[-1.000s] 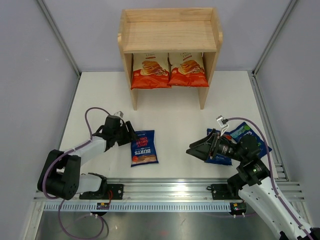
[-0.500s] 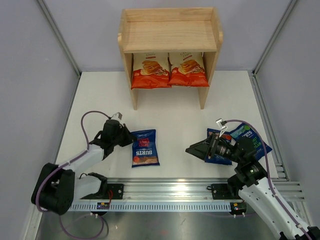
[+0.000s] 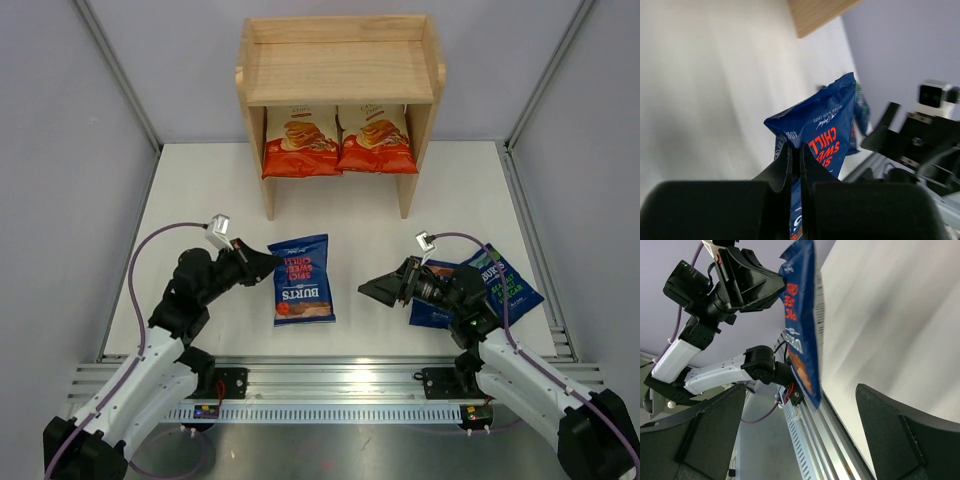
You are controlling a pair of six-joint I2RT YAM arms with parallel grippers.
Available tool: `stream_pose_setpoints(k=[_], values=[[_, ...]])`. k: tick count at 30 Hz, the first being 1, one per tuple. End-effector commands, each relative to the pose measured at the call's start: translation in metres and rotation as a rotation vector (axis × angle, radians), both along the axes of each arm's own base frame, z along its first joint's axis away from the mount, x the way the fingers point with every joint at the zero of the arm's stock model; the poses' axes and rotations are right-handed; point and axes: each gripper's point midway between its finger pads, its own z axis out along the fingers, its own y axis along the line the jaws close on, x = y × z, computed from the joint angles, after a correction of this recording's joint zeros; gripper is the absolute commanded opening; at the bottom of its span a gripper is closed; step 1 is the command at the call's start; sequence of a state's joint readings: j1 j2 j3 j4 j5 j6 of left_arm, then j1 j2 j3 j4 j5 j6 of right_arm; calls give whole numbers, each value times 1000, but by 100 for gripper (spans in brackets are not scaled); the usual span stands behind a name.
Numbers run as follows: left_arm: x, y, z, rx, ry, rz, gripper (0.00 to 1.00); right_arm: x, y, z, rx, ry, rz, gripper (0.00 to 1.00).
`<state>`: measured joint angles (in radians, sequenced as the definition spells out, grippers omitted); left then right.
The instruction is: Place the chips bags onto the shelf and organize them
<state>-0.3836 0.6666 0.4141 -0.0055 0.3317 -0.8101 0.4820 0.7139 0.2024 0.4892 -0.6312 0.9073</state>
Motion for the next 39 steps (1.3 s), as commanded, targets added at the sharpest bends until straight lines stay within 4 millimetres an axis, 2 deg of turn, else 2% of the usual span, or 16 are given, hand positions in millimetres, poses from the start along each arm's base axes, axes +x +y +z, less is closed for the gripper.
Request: stream_pose_setpoints(k=[1, 2, 4, 6, 8, 9, 13, 19, 25, 27, 28, 29, 30, 34, 36, 39], values=[[-22, -19, 78, -146, -153, -123, 0, -4, 12, 48, 91, -225, 84, 98], [-27, -23, 86, -156, -163, -140, 0, -8, 21, 44, 84, -205, 124, 98], [-36, -27, 106, -188, -193, -161, 0, -11, 32, 54, 92, -230, 150, 98], [-40, -28, 116, -208, -205, -165, 0, -20, 52, 60, 85, -256, 196, 97], [-43, -27, 129, -231, -221, -156, 0, -20, 64, 56, 59, -247, 197, 96], [-43, -26, 133, -236, -229, -147, 0, -29, 72, 62, 72, -257, 233, 96], [-43, -15, 150, -264, -253, -82, 0, -39, 80, 76, 144, -278, 263, 93], [-44, 1, 153, -345, -212, 25, 0, -43, 86, 88, 192, -302, 199, 90], [-45, 27, 167, -474, -220, 161, 0, -32, 95, 89, 259, -257, 18, 88], [-43, 33, 170, -495, -213, 199, 0, -38, 98, 100, 320, -272, 7, 87], [-40, 37, 170, -500, -204, 225, 0, -38, 104, 96, 317, -264, 6, 86], [-38, 39, 167, -497, -194, 249, 0, -36, 107, 105, 333, -278, -11, 84], [-37, 40, 167, -505, -181, 256, 0, -44, 113, 110, 346, -288, 11, 84], [-35, 45, 164, -509, -151, 293, 0, -39, 128, 116, 357, -311, -42, 76], [-35, 53, 160, -506, -128, 335, 0, -35, 126, 125, 397, -321, -72, 73], [-37, 56, 156, -501, -112, 352, 0, -28, 130, 127, 402, -322, -106, 68]])
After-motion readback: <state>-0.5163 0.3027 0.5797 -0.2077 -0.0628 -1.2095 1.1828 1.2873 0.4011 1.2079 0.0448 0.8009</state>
